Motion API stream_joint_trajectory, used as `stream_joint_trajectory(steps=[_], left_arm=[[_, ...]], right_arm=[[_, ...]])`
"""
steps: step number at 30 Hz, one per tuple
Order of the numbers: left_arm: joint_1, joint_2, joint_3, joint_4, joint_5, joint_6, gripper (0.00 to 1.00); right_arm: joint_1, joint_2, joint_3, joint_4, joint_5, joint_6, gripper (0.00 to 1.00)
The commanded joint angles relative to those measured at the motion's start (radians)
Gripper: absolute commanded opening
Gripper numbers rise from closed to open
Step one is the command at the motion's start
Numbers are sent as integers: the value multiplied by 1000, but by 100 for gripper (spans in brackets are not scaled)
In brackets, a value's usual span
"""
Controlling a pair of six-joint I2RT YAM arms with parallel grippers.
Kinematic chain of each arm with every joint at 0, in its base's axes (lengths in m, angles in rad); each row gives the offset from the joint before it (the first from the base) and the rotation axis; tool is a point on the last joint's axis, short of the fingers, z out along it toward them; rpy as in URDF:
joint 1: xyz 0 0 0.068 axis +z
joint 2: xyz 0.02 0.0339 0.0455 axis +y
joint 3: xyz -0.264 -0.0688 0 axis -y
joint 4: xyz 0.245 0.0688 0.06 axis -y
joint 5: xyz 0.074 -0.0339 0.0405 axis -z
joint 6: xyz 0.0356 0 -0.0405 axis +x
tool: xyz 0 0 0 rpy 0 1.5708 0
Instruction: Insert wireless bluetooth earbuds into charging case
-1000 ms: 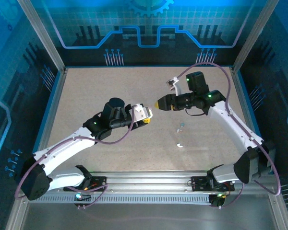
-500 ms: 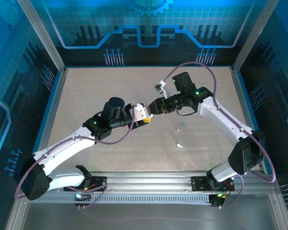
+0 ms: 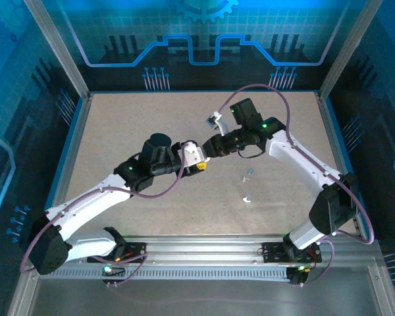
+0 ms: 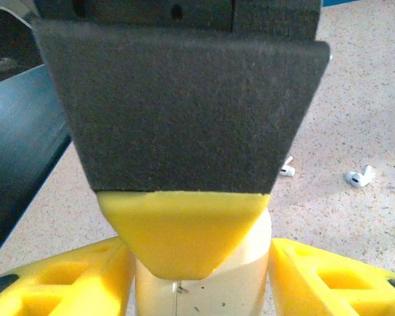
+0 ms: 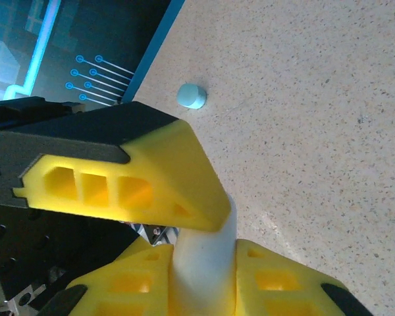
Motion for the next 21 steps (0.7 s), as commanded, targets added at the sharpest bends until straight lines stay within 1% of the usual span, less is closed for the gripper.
stream_joint_trajectory(steps=[1, 4, 7, 9, 11, 14, 17, 21], left_arm=[[-1, -21, 6, 55, 8, -36, 68], [21, -50, -21, 74, 44, -97, 80], [68, -107, -80, 119, 88, -209, 84], [111, -149, -142, 204, 109, -331, 84], [159, -181, -216, 325, 141, -516, 84], [198, -192, -259, 410, 182, -749, 80], [209, -170, -238, 428, 207, -962, 78], [218, -108, -177, 459, 315, -1171, 76]], right_arm=[[-24, -36, -37, 70, -36, 13, 15], [-51, -62, -88, 145, -79, 45, 14], [-88, -77, -152, 217, -128, 83, 14], [-110, -100, -217, 325, -172, 134, 14], [-129, -128, -276, 447, -208, 195, 14], [-141, -153, -309, 536, -231, 231, 14], [-148, -175, -322, 594, -250, 250, 14], [-162, -204, -347, 719, -274, 310, 14]])
